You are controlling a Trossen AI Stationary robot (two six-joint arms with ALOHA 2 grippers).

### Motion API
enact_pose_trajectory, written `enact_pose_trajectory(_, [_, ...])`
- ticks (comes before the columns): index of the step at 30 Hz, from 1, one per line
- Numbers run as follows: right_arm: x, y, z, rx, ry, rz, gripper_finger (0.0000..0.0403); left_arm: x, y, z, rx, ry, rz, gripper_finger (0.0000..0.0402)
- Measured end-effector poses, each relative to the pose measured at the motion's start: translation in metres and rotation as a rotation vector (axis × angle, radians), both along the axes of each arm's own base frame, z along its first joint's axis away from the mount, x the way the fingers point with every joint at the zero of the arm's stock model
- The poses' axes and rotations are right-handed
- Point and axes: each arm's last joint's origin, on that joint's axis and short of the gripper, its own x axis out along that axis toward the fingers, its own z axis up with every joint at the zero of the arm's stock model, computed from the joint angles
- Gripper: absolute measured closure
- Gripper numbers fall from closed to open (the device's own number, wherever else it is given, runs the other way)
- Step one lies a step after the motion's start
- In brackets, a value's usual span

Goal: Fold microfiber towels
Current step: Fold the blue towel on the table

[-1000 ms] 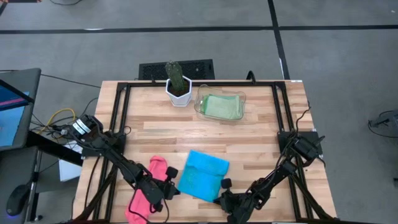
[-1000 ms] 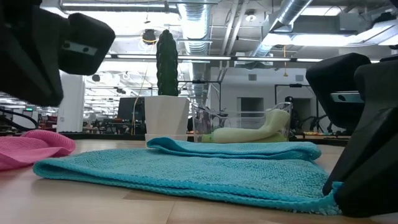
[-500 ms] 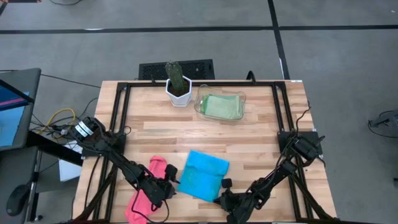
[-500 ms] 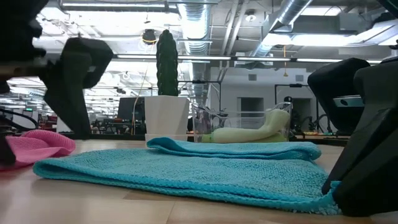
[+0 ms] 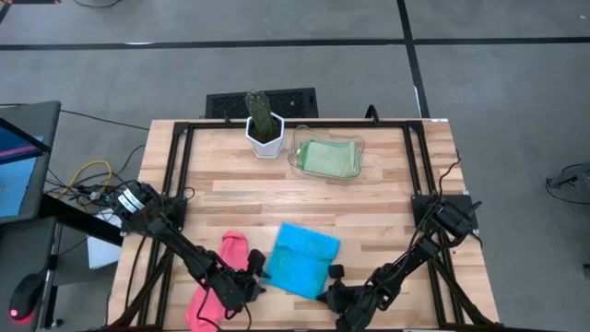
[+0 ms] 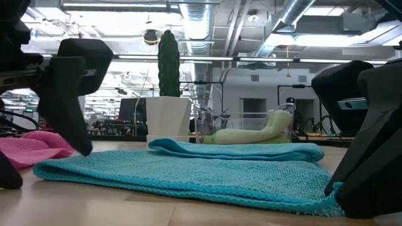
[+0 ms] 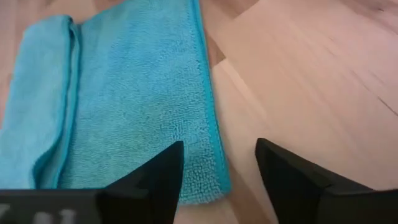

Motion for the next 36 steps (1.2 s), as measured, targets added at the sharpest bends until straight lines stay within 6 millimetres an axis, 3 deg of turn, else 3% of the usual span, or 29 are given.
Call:
enact_pose_trajectory(18, [0.0,0.001,0.0,0.002,-0.001,0.002,0.0381,0.002,0.007,-0.005,-0.033,0.045,0.057,0.0392])
enact_pose_trajectory(26, [0.004,0.004,0.005,0.006,-0.009,-0.001,0.0383,0.005,0.006,-0.002,-0.057,0.04,0.113,0.04])
enact_pose_trajectory(36, [0.0,0.006,0.03,0.023,-0.015,-0.027,0.039,0.021,-0.001,0.03,0.068,0.106,0.142,0.0401])
